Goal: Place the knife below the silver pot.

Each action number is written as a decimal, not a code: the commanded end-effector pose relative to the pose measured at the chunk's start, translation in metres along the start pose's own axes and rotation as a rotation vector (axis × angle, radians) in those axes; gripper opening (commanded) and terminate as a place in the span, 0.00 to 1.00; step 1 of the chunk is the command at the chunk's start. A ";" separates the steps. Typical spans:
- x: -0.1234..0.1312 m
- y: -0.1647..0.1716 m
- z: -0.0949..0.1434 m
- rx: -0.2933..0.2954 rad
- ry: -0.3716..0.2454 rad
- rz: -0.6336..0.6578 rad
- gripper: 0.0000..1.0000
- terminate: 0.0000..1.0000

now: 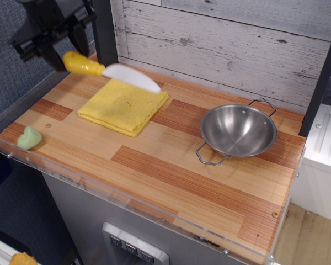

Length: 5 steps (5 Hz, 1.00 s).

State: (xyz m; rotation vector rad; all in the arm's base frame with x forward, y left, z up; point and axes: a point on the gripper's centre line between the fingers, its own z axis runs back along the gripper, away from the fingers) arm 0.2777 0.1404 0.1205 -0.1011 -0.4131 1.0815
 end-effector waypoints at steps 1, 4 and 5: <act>-0.048 -0.009 0.010 -0.060 -0.019 -0.071 0.00 0.00; -0.108 -0.016 -0.024 -0.024 -0.002 -0.157 0.00 0.00; -0.128 -0.017 -0.034 -0.008 0.022 -0.168 0.00 0.00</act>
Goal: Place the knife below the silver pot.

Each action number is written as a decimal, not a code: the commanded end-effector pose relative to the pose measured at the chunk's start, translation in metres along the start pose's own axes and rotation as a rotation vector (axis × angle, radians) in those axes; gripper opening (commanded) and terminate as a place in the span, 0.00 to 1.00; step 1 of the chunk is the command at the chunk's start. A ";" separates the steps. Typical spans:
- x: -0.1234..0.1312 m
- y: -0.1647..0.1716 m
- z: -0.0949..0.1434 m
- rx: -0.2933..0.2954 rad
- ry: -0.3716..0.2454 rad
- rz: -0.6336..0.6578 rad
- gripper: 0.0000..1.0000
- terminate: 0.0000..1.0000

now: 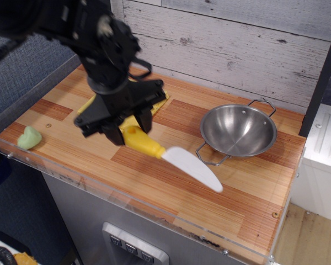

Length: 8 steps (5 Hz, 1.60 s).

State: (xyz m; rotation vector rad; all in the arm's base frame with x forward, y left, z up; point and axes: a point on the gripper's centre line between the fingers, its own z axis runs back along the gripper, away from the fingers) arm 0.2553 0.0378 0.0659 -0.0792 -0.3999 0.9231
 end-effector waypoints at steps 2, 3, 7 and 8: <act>-0.048 -0.012 -0.031 0.009 0.054 -0.031 0.00 0.00; -0.056 -0.015 -0.040 0.026 0.069 -0.046 0.00 0.00; -0.036 -0.017 -0.022 0.069 0.065 -0.006 1.00 0.00; -0.026 -0.021 -0.007 0.042 0.036 -0.005 1.00 0.00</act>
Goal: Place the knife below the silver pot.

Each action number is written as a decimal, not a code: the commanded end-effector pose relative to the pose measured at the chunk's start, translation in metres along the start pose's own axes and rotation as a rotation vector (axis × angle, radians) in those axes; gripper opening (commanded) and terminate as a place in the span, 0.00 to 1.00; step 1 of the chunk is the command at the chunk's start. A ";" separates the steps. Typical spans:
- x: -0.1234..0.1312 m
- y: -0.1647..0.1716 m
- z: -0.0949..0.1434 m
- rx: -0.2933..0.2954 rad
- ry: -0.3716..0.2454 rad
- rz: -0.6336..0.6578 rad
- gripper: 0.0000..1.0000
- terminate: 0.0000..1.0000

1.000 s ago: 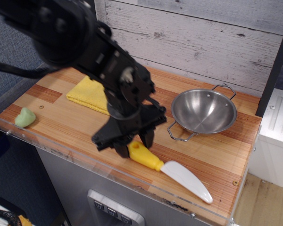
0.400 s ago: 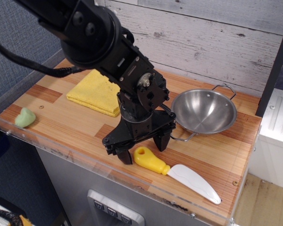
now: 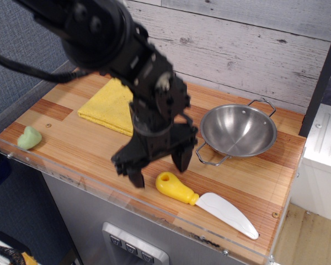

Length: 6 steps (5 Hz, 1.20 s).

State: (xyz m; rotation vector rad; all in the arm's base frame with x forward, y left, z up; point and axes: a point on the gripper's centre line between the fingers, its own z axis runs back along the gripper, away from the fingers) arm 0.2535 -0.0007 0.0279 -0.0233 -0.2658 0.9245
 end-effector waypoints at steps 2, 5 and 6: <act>0.030 0.005 0.074 -0.156 -0.091 0.030 1.00 0.00; 0.029 0.016 0.090 -0.164 -0.110 -0.031 1.00 0.00; 0.029 0.016 0.090 -0.164 -0.110 -0.031 1.00 1.00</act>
